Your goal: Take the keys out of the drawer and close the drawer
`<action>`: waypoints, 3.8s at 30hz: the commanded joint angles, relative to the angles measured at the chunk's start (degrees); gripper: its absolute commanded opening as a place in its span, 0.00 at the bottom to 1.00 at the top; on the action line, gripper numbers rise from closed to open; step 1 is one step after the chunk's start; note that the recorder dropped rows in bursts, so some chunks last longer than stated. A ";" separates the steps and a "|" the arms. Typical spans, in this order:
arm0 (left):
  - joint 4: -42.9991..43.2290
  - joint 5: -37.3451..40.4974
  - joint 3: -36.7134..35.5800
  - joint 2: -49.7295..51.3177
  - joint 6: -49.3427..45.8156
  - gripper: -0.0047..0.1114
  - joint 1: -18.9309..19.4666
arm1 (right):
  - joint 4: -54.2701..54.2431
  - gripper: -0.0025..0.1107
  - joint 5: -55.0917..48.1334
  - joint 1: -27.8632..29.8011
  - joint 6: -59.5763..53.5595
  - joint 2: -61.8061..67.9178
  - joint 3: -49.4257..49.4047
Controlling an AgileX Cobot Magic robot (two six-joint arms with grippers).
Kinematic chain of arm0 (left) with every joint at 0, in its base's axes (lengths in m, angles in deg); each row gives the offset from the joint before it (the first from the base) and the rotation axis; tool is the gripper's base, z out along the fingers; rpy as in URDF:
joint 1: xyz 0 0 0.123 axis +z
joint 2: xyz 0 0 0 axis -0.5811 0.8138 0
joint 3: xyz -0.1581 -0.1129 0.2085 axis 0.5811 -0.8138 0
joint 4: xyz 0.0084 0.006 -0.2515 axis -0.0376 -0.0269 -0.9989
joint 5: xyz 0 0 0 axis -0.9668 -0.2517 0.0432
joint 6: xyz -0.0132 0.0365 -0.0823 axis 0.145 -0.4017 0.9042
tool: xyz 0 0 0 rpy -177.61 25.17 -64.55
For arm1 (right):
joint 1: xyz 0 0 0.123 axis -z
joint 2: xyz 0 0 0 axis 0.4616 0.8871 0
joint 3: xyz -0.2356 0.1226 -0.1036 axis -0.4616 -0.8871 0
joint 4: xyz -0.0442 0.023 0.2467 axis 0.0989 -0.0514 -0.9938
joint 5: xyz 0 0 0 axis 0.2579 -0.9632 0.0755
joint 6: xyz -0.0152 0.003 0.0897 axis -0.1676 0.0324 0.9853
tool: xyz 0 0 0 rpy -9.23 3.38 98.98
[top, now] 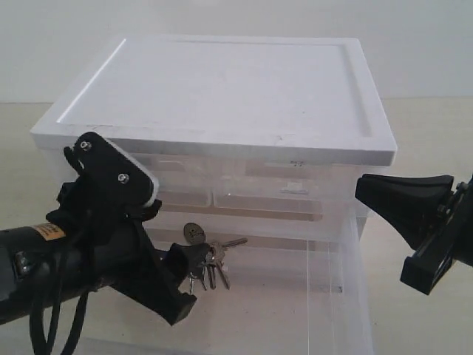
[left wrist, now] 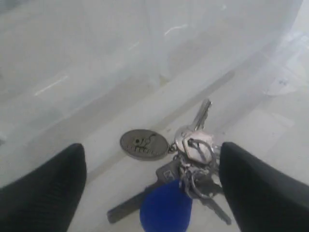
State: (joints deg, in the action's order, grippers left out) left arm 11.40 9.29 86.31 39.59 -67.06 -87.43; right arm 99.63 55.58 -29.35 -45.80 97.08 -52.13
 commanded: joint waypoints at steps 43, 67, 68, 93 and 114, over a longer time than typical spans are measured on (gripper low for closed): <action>18.14 -0.08 2.82 13.96 24.96 0.63 -1.26 | 0.32 0.02 -1.07 0.07 0.29 0.03 0.23; 18.36 11.56 2.82 -0.85 18.84 0.08 -1.26 | 0.32 0.02 -1.41 0.07 0.29 0.03 0.23; 18.36 12.29 2.82 -1.94 18.38 0.08 -1.26 | 0.32 0.02 -1.41 0.07 0.29 0.03 0.23; 19.82 16.09 2.54 -30.52 13.70 0.08 4.87 | 0.32 0.02 -1.41 0.07 0.51 0.03 0.23; -3.94 -8.68 -11.74 -32.28 2.36 0.08 21.63 | 0.32 0.02 -0.80 0.07 0.51 0.03 0.23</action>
State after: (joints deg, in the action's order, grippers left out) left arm 14.74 4.05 75.81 7.59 -59.32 -65.99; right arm 99.76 54.18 -29.35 -45.35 97.08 -52.13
